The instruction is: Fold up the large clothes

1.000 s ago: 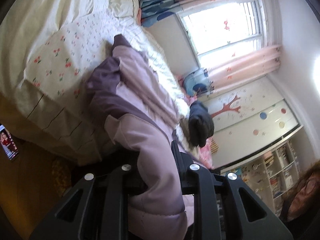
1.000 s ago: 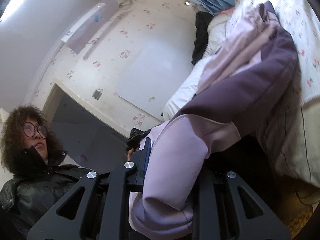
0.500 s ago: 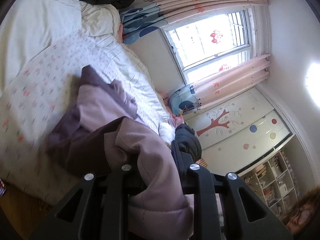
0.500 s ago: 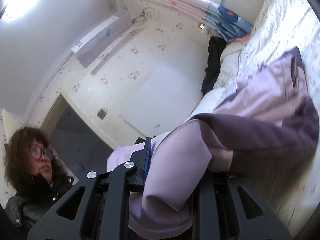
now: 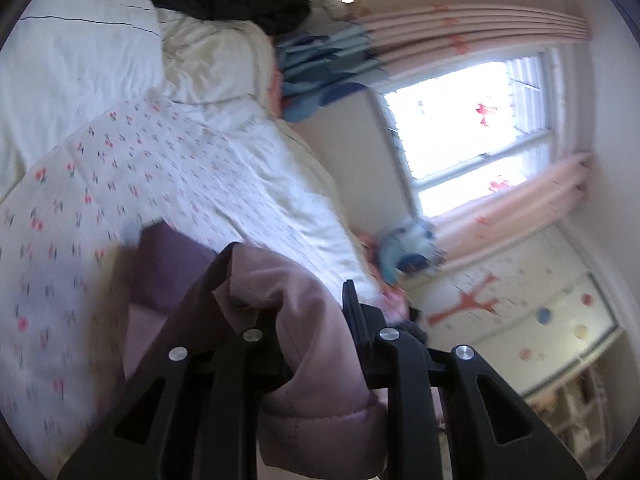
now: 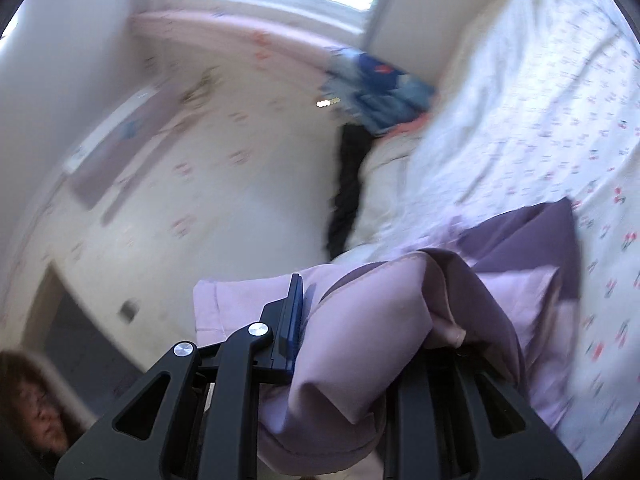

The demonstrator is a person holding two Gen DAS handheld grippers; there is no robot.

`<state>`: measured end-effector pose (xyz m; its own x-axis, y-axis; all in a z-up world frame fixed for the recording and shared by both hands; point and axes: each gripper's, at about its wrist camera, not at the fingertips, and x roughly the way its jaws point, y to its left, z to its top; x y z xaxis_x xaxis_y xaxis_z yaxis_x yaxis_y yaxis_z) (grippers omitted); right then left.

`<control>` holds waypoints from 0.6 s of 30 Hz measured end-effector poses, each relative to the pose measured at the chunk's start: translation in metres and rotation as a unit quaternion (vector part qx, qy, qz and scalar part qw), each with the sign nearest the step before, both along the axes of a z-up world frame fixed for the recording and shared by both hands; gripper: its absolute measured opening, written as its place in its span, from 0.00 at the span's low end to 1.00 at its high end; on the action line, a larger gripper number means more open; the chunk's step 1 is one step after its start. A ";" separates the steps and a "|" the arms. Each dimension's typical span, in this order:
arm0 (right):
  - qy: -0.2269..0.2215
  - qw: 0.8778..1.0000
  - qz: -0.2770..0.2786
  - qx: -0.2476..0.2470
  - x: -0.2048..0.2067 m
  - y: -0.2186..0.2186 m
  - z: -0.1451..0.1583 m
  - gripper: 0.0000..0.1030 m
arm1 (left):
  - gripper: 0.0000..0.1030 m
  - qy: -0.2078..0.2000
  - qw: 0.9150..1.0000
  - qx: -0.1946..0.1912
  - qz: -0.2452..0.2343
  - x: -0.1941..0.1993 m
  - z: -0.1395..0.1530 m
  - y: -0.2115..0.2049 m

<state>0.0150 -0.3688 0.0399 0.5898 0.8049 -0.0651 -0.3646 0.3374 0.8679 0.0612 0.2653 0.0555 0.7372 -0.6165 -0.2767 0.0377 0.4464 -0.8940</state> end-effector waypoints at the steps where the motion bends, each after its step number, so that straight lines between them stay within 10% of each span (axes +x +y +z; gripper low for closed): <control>1: 0.013 1.000 -0.009 -0.009 0.012 -0.001 -0.010 0.19 | 0.22 0.012 1.000 0.004 0.007 0.016 -0.010 -0.002; 10: 0.159 0.986 -0.038 -0.029 0.092 0.002 -0.086 0.22 | 0.23 0.134 0.984 0.103 0.052 0.088 -0.111 -0.029; 18: 0.112 0.992 -0.049 0.034 0.060 -0.010 -0.046 0.79 | 0.57 0.110 0.986 -0.115 0.047 0.066 -0.085 0.014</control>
<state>0.0750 -0.3792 -0.0057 0.6425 0.7511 -0.1518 -0.1278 0.3004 0.9452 0.1269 0.2797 -0.0296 0.7314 -0.6138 -0.2971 -0.2009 0.2225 -0.9540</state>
